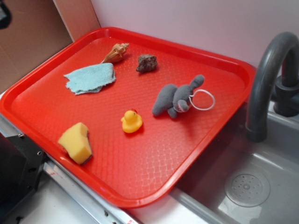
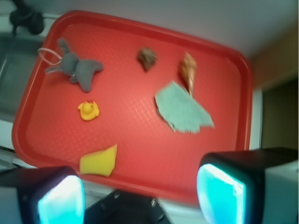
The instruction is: Grab the gray animal.
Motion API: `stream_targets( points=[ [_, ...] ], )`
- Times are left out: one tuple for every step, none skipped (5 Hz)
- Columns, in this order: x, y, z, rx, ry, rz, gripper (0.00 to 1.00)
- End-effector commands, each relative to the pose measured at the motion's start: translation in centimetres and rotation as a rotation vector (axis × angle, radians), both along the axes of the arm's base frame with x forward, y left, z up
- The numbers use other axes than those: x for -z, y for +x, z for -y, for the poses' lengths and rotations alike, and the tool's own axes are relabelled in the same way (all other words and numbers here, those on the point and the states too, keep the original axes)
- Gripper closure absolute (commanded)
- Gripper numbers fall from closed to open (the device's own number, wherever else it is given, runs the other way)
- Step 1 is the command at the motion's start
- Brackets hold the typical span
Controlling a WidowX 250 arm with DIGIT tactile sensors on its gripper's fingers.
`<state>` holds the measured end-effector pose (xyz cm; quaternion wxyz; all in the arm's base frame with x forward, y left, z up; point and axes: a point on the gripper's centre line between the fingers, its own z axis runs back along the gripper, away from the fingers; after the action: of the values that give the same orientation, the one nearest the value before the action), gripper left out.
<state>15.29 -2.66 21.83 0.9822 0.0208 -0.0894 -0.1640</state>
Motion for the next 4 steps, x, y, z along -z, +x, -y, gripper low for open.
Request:
stream_targets(
  points=[
    [2.7,6.7,2.8,0.400,0.041,0.137,0.00],
    [4.8,9.4,5.2,0.565,-0.007,0.167,0.00],
    [7.0,11.6,7.4,0.706,-0.099,0.148,0.00],
    [9.3,12.5,8.8,0.751,-0.152,0.080,0.00]
  ],
)
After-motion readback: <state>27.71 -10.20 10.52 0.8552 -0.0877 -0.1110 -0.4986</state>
